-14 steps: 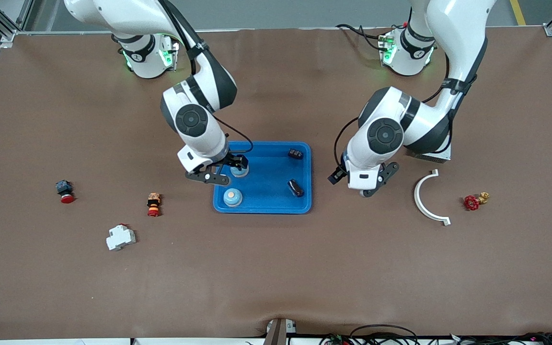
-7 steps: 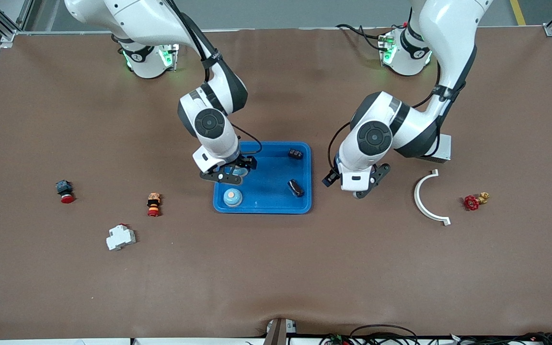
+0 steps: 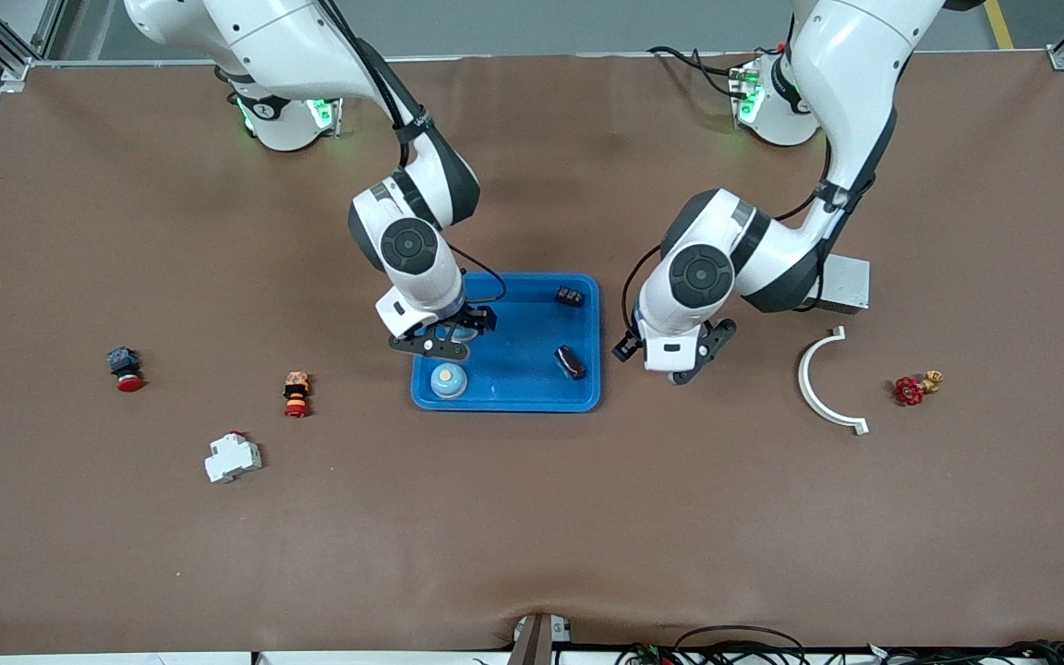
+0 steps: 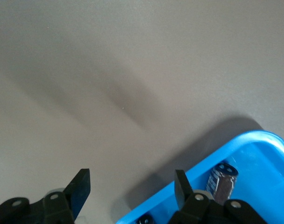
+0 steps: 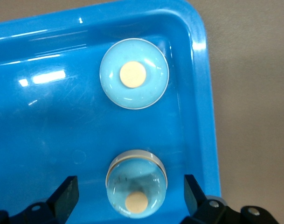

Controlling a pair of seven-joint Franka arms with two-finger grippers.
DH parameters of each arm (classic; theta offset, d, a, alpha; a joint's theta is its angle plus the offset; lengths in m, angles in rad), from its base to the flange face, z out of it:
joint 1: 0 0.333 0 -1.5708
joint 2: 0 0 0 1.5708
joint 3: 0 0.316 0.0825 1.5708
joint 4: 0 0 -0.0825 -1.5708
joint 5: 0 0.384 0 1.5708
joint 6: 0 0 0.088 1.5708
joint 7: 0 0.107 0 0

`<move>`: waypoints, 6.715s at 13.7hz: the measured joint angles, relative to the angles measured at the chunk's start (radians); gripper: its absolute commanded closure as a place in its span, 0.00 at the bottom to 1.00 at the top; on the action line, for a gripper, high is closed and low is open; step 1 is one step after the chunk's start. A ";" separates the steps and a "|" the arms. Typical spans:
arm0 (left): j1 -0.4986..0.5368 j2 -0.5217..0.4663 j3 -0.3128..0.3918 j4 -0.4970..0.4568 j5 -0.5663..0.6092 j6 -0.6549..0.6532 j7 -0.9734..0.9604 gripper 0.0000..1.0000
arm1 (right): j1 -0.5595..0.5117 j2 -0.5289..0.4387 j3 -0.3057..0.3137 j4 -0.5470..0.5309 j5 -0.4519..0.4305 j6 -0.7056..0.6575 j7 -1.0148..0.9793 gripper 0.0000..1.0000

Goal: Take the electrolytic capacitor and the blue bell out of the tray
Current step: 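Grasp a blue bell with the right gripper while the left gripper grasps a capacitor, then lift the bell with the right gripper while the left gripper lifts the capacitor, then lower the bell by the white block while the left gripper lowers the capacitor, then release the bell with the right gripper while the left gripper releases the capacitor, then grasp the second bell with the right gripper while the left gripper grasps the capacitor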

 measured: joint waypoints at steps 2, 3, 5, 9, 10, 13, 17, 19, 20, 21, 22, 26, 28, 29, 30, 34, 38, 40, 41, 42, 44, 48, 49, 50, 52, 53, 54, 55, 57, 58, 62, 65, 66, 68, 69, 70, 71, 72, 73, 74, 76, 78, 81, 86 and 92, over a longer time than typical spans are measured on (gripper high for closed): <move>-0.003 0.018 0.000 0.000 0.005 0.036 -0.057 0.19 | 0.001 0.022 0.000 0.000 0.000 0.018 0.000 0.00; -0.008 0.027 -0.001 0.000 0.005 0.056 -0.089 0.19 | 0.001 0.031 0.000 0.000 0.000 0.023 0.000 0.00; -0.032 0.047 -0.001 0.000 0.005 0.117 -0.160 0.19 | 0.002 0.040 0.000 0.000 0.000 0.026 0.000 0.00; -0.079 0.096 -0.001 0.041 0.005 0.213 -0.271 0.19 | 0.020 0.041 0.000 0.000 0.000 0.022 0.000 0.72; -0.089 0.111 -0.001 0.060 0.005 0.226 -0.290 0.19 | 0.026 0.041 0.000 0.000 0.000 0.022 0.000 0.84; -0.108 0.153 -0.001 0.084 0.005 0.305 -0.322 0.30 | 0.035 0.040 -0.001 0.000 0.000 0.022 0.000 0.99; -0.121 0.203 -0.001 0.092 0.005 0.368 -0.323 0.54 | 0.036 0.034 -0.003 0.011 -0.001 -0.007 -0.001 0.99; -0.125 0.221 0.000 0.097 0.005 0.374 -0.323 0.81 | 0.034 -0.004 -0.013 0.063 -0.001 -0.137 -0.003 0.99; -0.126 0.227 0.000 0.099 0.005 0.379 -0.323 0.90 | 0.026 -0.040 -0.021 0.102 -0.001 -0.242 -0.011 0.99; -0.126 0.230 0.001 0.100 0.005 0.385 -0.323 1.00 | 0.005 -0.087 -0.028 0.143 -0.002 -0.354 -0.031 0.99; -0.126 0.230 0.001 0.102 0.005 0.386 -0.323 1.00 | -0.029 -0.137 -0.033 0.180 -0.003 -0.449 -0.073 0.99; -0.133 0.219 0.005 0.119 0.012 0.371 -0.370 1.00 | -0.278 -0.293 -0.043 0.247 -0.030 -0.683 -0.470 0.99; -0.140 0.171 0.009 0.142 0.026 0.301 -0.396 1.00 | -0.428 -0.308 -0.045 0.246 -0.059 -0.686 -0.727 0.99; -0.139 0.132 0.012 0.150 0.036 0.248 -0.399 1.00 | -0.503 -0.303 -0.046 0.244 -0.072 -0.667 -0.852 0.99; -0.138 0.085 0.016 0.154 0.060 0.185 -0.399 1.00 | -0.572 -0.293 -0.046 0.242 -0.076 -0.631 -0.966 0.99; -0.088 -0.053 0.029 0.102 0.182 -0.017 -0.378 1.00 | -0.721 -0.177 -0.044 0.234 -0.147 -0.437 -1.247 0.99; 0.037 -0.127 0.032 -0.027 0.189 -0.021 -0.261 1.00 | -0.776 0.023 -0.042 0.268 -0.190 -0.268 -1.361 0.99; 0.095 -0.157 0.032 -0.094 0.189 -0.022 -0.210 1.00 | -0.807 0.105 -0.040 0.305 -0.190 -0.203 -1.395 0.99; 0.123 -0.164 0.032 -0.125 0.189 -0.021 -0.190 1.00 | -0.815 0.132 -0.039 0.319 -0.190 -0.179 -1.401 0.99; 0.152 -0.165 0.032 -0.154 0.189 -0.020 -0.175 1.00 | -0.819 0.150 -0.038 0.328 -0.190 -0.160 -1.403 0.99; 0.215 -0.154 0.033 -0.209 0.189 0.006 -0.135 1.00 | -0.819 0.176 -0.033 0.348 -0.180 -0.146 -1.403 0.99; 0.259 -0.086 0.032 -0.262 0.189 0.096 -0.103 1.00 | -0.819 0.223 -0.028 0.377 -0.123 -0.135 -1.403 0.99; 0.259 -0.072 0.032 -0.265 0.193 0.104 -0.103 1.00 | -0.819 0.235 -0.028 0.385 -0.117 -0.127 -1.403 0.99; 0.260 -0.061 0.032 -0.266 0.200 0.108 -0.103 1.00 | -0.819 0.248 -0.028 0.398 -0.115 -0.125 -1.403 0.99; 0.267 -0.045 0.035 -0.267 0.214 0.117 -0.104 0.99 | -0.820 0.268 -0.028 0.419 -0.108 -0.124 -1.403 0.88; 0.279 -0.041 0.034 -0.267 0.217 0.122 -0.104 0.82 | -0.820 0.275 -0.028 0.424 -0.100 -0.124 -1.403 0.76; 0.294 -0.041 0.033 -0.266 0.227 0.125 -0.104 0.63 | -0.821 0.279 -0.028 0.426 -0.095 -0.124 -1.403 0.53; 0.308 -0.041 0.032 -0.266 0.235 0.128 -0.103 0.37 | -0.821 0.279 -0.028 0.427 -0.093 -0.124 -1.403 0.15; 0.323 -0.034 0.033 -0.267 0.252 0.135 -0.103 0.00 | -0.822 0.279 -0.028 0.429 -0.091 -0.124 -1.403 0.00; 0.324 -0.033 0.033 -0.266 0.253 0.139 -0.103 0.00 | -0.824 0.279 -0.028 0.432 -0.090 -0.125 -1.403 0.00; 0.321 -0.040 0.027 -0.248 0.253 0.141 -0.110 0.00 | -0.825 0.245 -0.013 0.472 -0.068 -0.285 -1.395 0.00; 0.313 -0.042 0.007 -0.215 0.253 0.142 -0.149 0.00 | -0.797 0.142 0.025 0.502 -0.015 -0.475 -1.183 0.00; 0.307 -0.042 -0.008 -0.198 0.253 0.143 -0.183 0.00 | -0.763 0.100 0.032 0.505 -0.013 -0.532 -1.063 0.00; 0.290 -0.042 -0.056 -0.162 0.253 0.143 -0.278 0.00 | -0.655 0.028 0.037 0.504 -0.012 -0.603 -0.788 0.00; 0.272 -0.042 -0.084 -0.138 0.253 0.142 -0.341 0.00 | -0.580 0.005 0.040 0.502 -0.012 -0.616 -0.626 0.00; 0.255 -0.042 -0.101 -0.120 0.253 0.142 -0.380 0.00 | -0.525 0.000 0.040 0.500 -0.011 -0.615 -0.515 0.00; 0.237 -0.042 -0.114 -0.104 0.253 0.142 -0.417 0.00 | -0.477 0.001 0.041 0.496 -0.011 -0.609 -0.412 0.00; 0.214 -0.042 -0.123 -0.089 0.253 0.142 -0.454 0.00 | -0.432 0.003 0.040 0.490 -0.011 -0.589 -0.320 0.00; 0.185 -0.039 -0.125 -0.072 0.253 0.142 -0.494 0.00 | -0.391 0.008 0.040 0.485 -0.011 -0.551 -0.241 0.00; 0.153 -0.030 -0.126 -0.051 0.253 0.142 -0.547 0.00 | -0.357 0.012 0.040 0.479 -0.011 -0.499 -0.176 0.00; 0.094 0.020 -0.126 0.014 0.253 0.142 -0.662 0.00 | -0.305 0.032 0.039 0.468 -0.012 -0.410 -0.106 0.00; 0.055 0.092 -0.125 0.086 0.251 0.142 -0.725 0.00 | -0.273 0.074 0.038 0.465 -0.012 -0.331 -0.090 0.00; 0.025 0.161 -0.127 0.139 0.213 0.142 -0.741 0.00 | -0.260 0.142 0.037 0.464 -0.012 -0.249 -0.089 0.00; -0.088 0.175 -0.126 0.127 0.193 0.088 -0.799 0.00 | -0.225 0.180 0.037 0.464 -0.012 -0.242 -0.089 0.00; -0.146 0.185 -0.123 0.053 0.216 0.078 -0.810 0.00 | -0.154 0.194 0.037 0.421 -0.012 -0.248 -0.089 0.00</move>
